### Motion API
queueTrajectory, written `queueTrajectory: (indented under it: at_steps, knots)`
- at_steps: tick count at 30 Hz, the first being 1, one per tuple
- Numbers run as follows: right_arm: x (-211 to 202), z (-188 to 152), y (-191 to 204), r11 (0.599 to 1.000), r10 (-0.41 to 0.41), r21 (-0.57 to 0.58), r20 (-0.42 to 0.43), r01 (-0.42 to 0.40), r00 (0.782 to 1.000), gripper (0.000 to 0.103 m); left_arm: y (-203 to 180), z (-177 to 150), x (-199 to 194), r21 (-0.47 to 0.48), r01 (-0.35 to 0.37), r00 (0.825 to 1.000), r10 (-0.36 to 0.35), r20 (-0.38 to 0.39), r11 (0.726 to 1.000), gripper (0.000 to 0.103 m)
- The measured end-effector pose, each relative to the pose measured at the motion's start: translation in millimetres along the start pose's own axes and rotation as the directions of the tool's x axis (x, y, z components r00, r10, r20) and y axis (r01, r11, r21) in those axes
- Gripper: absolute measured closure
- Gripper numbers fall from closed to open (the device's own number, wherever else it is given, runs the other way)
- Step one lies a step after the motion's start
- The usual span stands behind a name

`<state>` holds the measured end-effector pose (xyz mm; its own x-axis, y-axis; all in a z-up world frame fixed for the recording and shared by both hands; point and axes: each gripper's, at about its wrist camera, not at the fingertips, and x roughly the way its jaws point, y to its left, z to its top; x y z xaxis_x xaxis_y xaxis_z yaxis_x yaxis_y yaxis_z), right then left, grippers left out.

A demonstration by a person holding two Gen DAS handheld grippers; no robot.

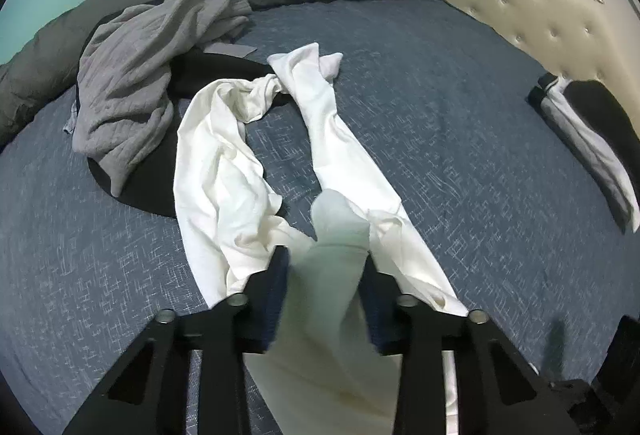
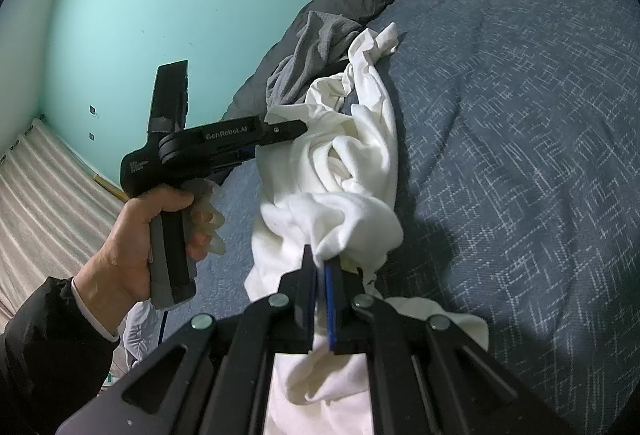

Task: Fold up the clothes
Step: 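Close the left tool on the white shirt's other hem corner, then lift the shirt hem with both tools, spreading the corners apart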

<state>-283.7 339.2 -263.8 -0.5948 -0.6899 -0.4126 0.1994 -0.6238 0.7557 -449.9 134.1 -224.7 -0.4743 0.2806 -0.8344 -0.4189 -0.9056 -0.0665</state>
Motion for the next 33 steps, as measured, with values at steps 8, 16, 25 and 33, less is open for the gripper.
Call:
queueTrajectory:
  at_steps: [8,16,25,33]
  knots:
    - [-1.0,2.2,0.9,1.000,-0.011,-0.005,-0.001,0.011,1.000,0.100,5.9,-6.9,-20.4,0.011,-0.029,0.999,0.028,0.044,1.000,0.090]
    - [-9.2,11.5,14.5,0.998,-0.004,-0.057,0.013,0.004,1.000,0.100,22.9,-34.8,-83.4,-0.058,-0.047,0.988,0.055,0.145,0.997,0.091]
    - [-45.5,7.9,75.6,0.974,0.039,-0.226,0.026,-0.032,0.999,0.100,39.1,-88.4,-189.9,-0.166,-0.036,0.962,0.079,0.260,0.985,0.092]
    - [-84.2,40.5,145.3,0.924,0.022,-0.382,-0.008,-0.023,1.000,0.100,39.4,-118.5,-268.7,-0.219,0.004,0.934,0.075,0.350,0.976,0.092]
